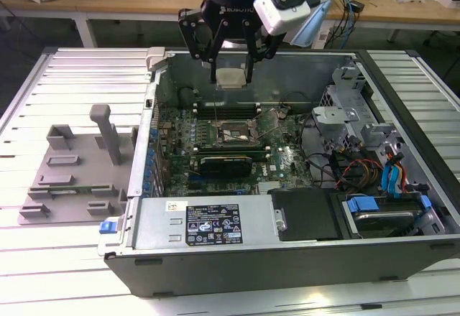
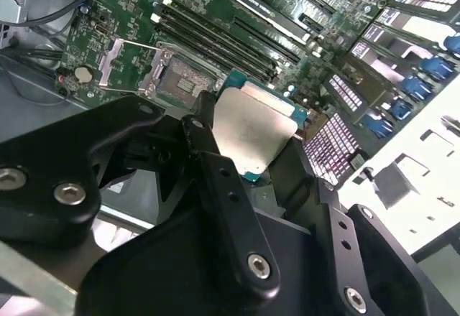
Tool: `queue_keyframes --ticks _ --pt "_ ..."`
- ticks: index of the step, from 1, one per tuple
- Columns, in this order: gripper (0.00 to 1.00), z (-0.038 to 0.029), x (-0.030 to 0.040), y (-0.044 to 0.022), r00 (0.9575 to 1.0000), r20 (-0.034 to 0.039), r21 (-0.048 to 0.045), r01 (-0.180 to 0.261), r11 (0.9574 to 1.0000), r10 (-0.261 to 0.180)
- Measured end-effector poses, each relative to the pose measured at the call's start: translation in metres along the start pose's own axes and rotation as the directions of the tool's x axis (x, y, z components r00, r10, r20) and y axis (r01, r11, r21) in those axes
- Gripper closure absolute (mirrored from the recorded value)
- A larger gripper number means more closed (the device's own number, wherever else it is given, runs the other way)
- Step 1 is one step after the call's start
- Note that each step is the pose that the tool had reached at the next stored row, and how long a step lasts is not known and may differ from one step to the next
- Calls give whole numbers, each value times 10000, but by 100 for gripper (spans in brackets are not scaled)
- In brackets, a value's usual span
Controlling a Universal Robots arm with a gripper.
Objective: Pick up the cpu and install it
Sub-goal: 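Pick up the cpu and move it towards the insertion slot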
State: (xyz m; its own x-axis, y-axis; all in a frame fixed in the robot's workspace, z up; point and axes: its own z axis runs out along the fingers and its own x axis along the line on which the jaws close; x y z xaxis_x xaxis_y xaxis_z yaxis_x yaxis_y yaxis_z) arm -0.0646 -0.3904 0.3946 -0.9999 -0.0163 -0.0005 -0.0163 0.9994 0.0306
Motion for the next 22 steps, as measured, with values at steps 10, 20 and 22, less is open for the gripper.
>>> queue_keyframes --ticks 10,20,22 --pt "45 234 -53 141 10000 -47 0 0 10000 0" --pt "45 504 -128 177 10000 -83 0 -2 10000 2" --pt "45 573 -157 198 10000 -100 -1 -2 10000 2"
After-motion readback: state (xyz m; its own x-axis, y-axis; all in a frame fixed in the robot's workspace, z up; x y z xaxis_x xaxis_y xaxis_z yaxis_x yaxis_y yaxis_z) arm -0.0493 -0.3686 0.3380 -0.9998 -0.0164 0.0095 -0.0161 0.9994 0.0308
